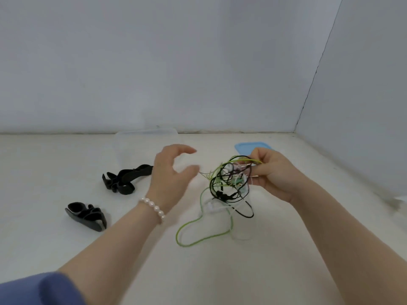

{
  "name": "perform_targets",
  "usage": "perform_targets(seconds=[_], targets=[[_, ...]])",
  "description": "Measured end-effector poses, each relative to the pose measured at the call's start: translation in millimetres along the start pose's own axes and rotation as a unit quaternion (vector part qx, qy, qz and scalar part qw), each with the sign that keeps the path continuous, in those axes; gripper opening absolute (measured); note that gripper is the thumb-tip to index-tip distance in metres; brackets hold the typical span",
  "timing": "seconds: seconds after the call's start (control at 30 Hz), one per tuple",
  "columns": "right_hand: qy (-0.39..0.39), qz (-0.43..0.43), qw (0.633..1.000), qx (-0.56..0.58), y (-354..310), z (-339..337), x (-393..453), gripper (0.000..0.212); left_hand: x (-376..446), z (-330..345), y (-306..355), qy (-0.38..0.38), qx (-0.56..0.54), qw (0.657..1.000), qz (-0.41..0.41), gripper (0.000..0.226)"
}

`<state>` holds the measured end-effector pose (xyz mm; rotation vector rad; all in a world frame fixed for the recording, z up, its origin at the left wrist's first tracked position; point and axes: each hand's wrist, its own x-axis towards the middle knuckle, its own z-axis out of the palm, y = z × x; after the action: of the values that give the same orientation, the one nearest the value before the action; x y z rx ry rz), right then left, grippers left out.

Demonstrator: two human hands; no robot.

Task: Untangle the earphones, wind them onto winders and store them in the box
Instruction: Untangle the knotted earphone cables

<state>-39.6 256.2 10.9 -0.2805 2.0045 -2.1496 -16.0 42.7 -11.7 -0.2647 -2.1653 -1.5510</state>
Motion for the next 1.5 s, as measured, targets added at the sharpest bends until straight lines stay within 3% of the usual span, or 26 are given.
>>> perform_targets(seconds=[0.03,0.17,0.33,0.57,0.73,0.83,0.97,1.07,1.13,1.23,1.33,1.43,1.5], targets=[[-0.013,-0.001,1.000,-0.010,1,3,0,0.040,-4,6,4,-0.036,0.020,0.999,0.017,0.031],[-0.050,0.006,0.996,-0.078,1,13,-4,0.013,-11,27,6,-0.165,0.013,0.985,-0.056,0.032],[0.082,0.014,0.995,-0.061,2,-1,-3,0.015,-1,16,-6,-0.147,-0.058,0.978,-0.139,0.018],[0.141,0.026,0.989,0.030,5,6,3,0.016,3,8,-2,-0.204,-0.059,0.962,-0.171,0.018],[0.182,0.047,0.982,0.026,4,9,6,0.014,6,-9,6,-0.282,-0.221,0.896,-0.264,0.046],[0.155,0.074,0.985,0.018,3,6,6,0.016,7,-14,-1,-0.248,-0.295,0.876,-0.291,0.030],[0.051,0.116,0.991,0.046,-3,-7,-1,0.021,9,-19,-6,-0.219,-0.405,0.838,-0.292,0.015],[-0.052,0.116,0.992,0.014,-7,-19,-6,0.031,10,-18,-7,-0.193,-0.363,0.860,-0.301,0.023],[-0.067,0.119,0.990,-0.040,-6,-21,-6,0.032,9,-18,-5,-0.172,-0.347,0.874,-0.294,0.024],[0.018,0.097,0.991,-0.087,-4,-19,-1,0.023,5,-18,-4,-0.195,-0.339,0.874,-0.289,0.026],[0.106,0.066,0.990,-0.065,-3,-22,1,0.021,0,-16,-7,-0.236,-0.378,0.844,-0.297,0.029],[0.116,0.063,0.991,-0.025,-5,-29,-1,0.016,1,-17,-8,-0.261,-0.374,0.840,-0.295,0.015],[0.129,0.053,0.990,-0.013,-6,-31,-2,0.015,3,-16,-7,-0.252,-0.350,0.849,-0.306,0.022]])
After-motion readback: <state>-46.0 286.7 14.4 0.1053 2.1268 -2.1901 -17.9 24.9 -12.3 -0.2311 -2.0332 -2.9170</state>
